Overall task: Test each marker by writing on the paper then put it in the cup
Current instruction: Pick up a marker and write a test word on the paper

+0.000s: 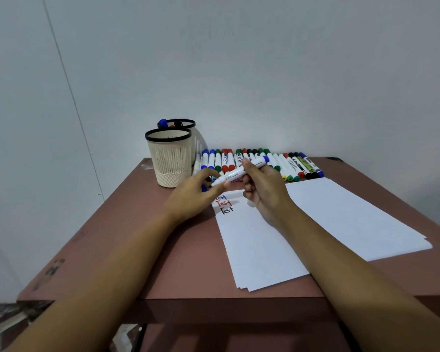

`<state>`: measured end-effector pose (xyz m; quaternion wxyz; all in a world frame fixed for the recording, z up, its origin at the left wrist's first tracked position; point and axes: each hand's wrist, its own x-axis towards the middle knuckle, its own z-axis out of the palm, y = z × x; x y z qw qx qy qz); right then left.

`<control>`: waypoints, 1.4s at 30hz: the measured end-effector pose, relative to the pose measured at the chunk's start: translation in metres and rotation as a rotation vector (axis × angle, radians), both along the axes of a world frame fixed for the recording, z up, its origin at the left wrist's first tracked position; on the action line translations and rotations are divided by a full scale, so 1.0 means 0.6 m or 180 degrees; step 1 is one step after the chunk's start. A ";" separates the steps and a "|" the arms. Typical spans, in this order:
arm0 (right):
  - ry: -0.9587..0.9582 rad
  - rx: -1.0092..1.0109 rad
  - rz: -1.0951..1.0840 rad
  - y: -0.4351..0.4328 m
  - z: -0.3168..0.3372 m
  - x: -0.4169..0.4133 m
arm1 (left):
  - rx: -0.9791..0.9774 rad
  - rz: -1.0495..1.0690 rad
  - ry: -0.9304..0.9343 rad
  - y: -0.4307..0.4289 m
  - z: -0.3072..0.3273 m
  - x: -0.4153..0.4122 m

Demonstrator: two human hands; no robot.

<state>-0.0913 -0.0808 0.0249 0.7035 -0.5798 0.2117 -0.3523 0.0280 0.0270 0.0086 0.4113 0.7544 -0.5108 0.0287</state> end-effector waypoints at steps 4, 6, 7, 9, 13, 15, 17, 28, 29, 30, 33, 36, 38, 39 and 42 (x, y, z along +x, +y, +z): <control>-0.0218 0.0555 -0.0296 0.002 0.010 -0.008 | -0.0277 0.0288 0.0735 0.002 0.008 -0.001; -0.0309 0.0826 -0.0292 0.006 0.011 -0.014 | -0.0345 0.0293 0.0946 0.003 0.010 0.005; -0.0358 0.0987 -0.0204 0.009 0.011 -0.017 | -0.0316 0.0291 0.0964 0.004 0.009 0.006; -0.0366 0.1220 0.0103 0.013 0.009 -0.021 | -0.0157 0.0372 0.0913 0.002 0.008 0.009; -0.0090 0.0854 0.0406 0.016 0.001 -0.021 | 0.0162 0.0397 0.0732 -0.002 0.003 0.016; 0.0109 0.0350 0.0358 0.017 -0.005 -0.018 | 0.0248 0.0350 0.0610 -0.001 0.000 0.021; 0.0291 -0.0128 0.0245 0.019 -0.012 -0.015 | 0.0276 0.0327 0.0540 0.003 -0.002 0.023; 0.0925 -0.0916 -0.0077 0.029 -0.025 -0.005 | 0.0169 0.0481 0.0926 -0.001 -0.008 0.033; 0.0942 -0.0932 -0.0069 0.030 -0.024 -0.006 | 0.0166 0.0480 0.0936 -0.002 -0.008 0.034; 0.0949 -0.0946 -0.0050 0.030 -0.024 -0.006 | 0.0165 0.0482 0.0926 -0.003 -0.008 0.034; 0.0993 -0.1034 -0.0027 0.031 -0.024 -0.006 | 0.0162 0.0486 0.0868 -0.003 -0.008 0.034; 0.1025 -0.1111 -0.0017 0.030 -0.025 -0.005 | 0.0167 0.0484 0.0826 -0.003 -0.008 0.034; 0.1023 -0.1135 0.0003 0.031 -0.025 -0.005 | 0.0185 0.0466 0.0797 -0.003 -0.008 0.034; 0.1022 -0.1151 0.0006 0.031 -0.026 -0.005 | 0.0187 0.0453 0.0781 -0.004 -0.008 0.034; 0.1051 -0.1214 -0.0087 0.032 -0.028 -0.004 | 0.0204 0.0423 0.0743 -0.004 -0.007 0.034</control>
